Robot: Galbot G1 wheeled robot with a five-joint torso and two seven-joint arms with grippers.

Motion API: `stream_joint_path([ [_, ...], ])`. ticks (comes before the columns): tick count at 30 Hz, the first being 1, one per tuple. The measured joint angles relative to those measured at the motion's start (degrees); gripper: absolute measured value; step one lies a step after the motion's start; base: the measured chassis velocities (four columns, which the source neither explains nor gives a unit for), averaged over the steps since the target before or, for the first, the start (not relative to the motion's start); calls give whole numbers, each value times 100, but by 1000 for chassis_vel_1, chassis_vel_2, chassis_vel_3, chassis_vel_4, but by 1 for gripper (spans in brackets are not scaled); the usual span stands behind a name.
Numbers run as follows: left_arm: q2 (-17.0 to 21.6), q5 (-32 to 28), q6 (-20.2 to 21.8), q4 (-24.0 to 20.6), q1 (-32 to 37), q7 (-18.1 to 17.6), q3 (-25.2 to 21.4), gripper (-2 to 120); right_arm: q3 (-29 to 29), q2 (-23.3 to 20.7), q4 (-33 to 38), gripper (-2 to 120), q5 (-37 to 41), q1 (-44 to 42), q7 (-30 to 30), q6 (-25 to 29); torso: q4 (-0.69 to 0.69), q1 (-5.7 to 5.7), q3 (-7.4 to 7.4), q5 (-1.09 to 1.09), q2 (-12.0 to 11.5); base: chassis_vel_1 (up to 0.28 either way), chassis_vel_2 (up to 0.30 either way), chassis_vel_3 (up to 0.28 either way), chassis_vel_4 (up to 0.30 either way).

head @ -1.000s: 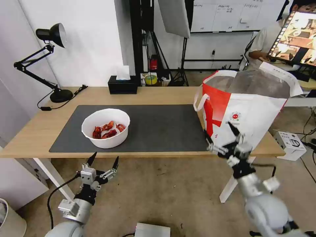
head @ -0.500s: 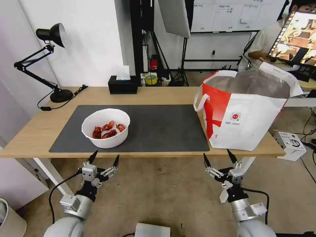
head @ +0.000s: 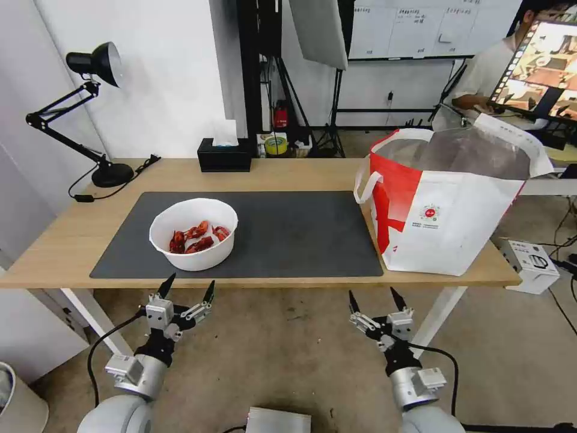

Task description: Pick up the trash from the table and place it into the takeout bag.

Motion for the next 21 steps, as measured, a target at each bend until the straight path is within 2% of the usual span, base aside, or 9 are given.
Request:
stream_joint_path([
  [21, -270, 69, 52, -133, 36, 6, -60, 100, -250, -234, 482, 100, 123, 162, 155, -290, 0, 1, 0, 1, 0, 0, 0, 0, 0],
])
